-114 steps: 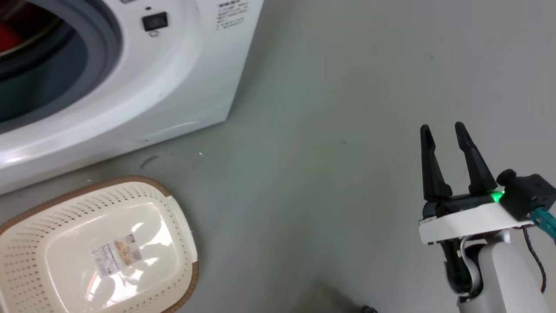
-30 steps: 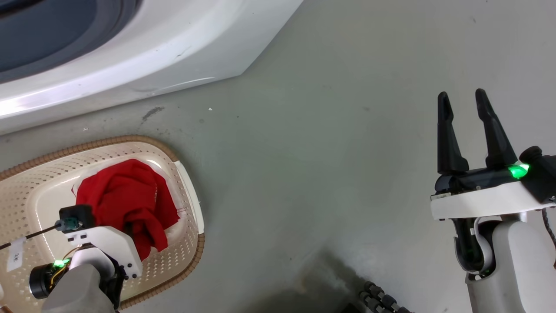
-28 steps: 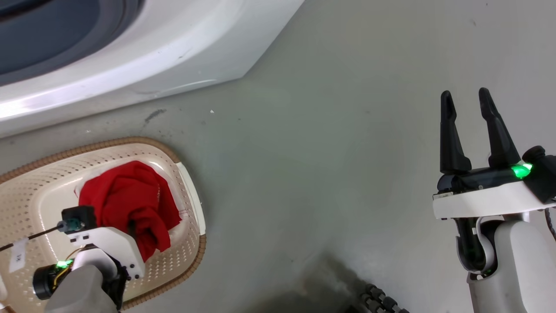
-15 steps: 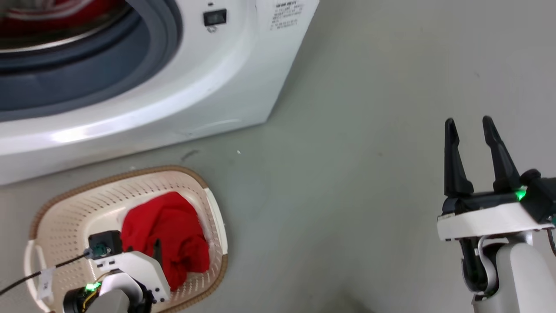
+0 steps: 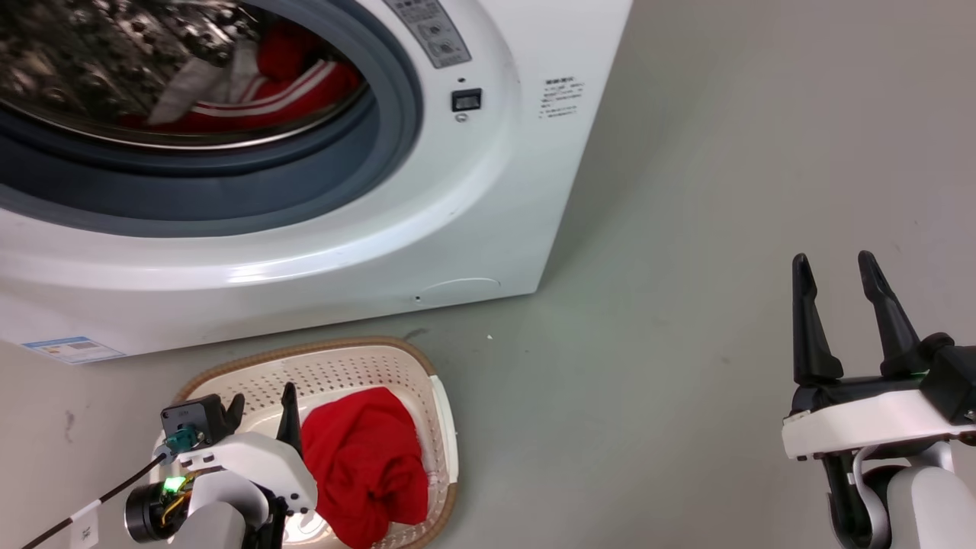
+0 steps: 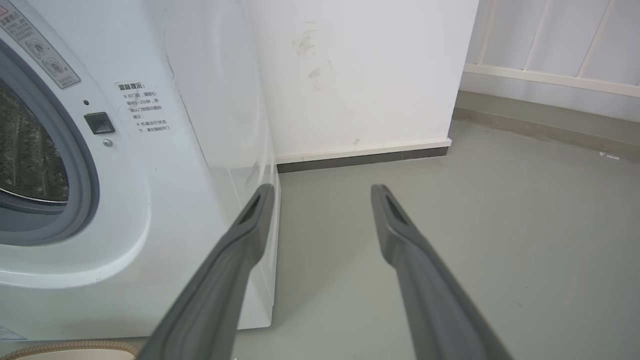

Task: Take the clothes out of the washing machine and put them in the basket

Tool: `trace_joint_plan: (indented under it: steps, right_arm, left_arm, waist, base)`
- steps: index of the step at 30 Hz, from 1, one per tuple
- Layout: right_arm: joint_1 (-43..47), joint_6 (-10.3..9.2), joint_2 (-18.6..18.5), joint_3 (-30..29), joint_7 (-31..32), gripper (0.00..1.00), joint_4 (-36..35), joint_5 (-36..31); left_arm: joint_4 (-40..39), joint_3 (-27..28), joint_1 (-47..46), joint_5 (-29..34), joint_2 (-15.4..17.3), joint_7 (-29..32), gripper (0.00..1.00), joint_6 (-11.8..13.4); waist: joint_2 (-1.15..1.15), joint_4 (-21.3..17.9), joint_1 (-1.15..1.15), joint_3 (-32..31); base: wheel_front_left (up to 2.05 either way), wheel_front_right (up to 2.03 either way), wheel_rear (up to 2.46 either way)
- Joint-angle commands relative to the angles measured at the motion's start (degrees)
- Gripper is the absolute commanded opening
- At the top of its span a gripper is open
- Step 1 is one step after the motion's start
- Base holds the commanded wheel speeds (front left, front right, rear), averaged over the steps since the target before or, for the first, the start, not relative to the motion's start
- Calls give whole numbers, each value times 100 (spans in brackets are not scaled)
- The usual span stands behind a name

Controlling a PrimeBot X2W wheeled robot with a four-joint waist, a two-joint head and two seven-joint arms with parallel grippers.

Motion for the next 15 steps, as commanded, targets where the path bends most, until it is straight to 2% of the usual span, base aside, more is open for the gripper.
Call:
trace_joint_plan:
  steps: [1,9,15]
  right_arm:
    - [89,-2,-1,-42,34,100,-64,-34]
    - [248,-2,-1,-100,141,100,-191,-38]
    - [308,-2,-1,-63,167,100,-218,20]
  left_arm:
    - [-322,82,159,140,-49,-13,100,28]
    - [-1644,427,411,612,-105,-14,100,18]
    - [-2565,671,306,969,-69,-14,100,6]
  waist:
    - [0,166,1,-168]
    - [0,263,1,-329]
    - [0,169,1,-412]
  base:
    - [0,0,0]
    - [0,0,0]
    - [0,0,0]
